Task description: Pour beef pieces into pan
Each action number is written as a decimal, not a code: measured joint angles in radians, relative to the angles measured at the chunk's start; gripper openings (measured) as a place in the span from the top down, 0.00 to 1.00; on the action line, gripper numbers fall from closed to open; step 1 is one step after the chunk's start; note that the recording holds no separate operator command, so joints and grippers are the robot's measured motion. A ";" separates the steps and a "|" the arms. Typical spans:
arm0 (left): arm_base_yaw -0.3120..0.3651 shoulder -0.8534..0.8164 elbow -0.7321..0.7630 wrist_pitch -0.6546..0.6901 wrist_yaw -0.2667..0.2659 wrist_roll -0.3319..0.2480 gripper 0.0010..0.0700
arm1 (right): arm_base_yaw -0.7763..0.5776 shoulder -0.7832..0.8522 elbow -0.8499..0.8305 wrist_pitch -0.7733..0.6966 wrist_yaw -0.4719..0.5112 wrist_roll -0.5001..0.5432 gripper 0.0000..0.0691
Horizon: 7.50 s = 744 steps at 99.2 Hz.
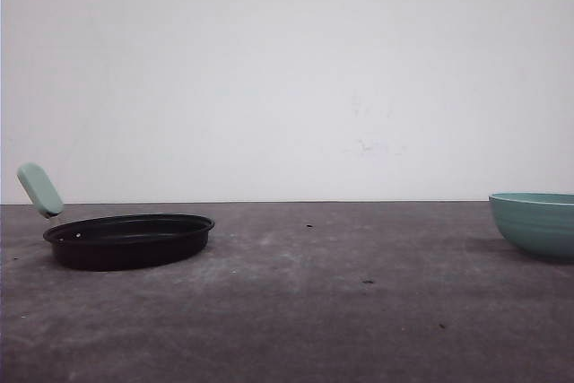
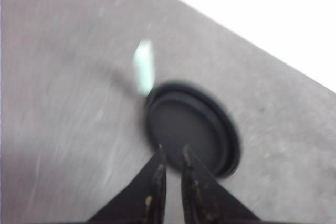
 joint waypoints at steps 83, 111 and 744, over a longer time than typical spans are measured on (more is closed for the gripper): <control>0.000 0.438 0.696 -0.169 0.082 0.297 0.14 | 0.000 0.473 0.673 -0.323 -0.100 -0.161 0.48; 0.000 0.421 0.696 -0.222 0.076 0.283 0.11 | 0.000 0.488 0.673 -0.357 -0.100 -0.166 0.01; -0.024 0.895 0.679 -0.245 0.421 0.169 0.93 | -0.194 1.554 0.676 -0.418 -0.269 -0.108 0.97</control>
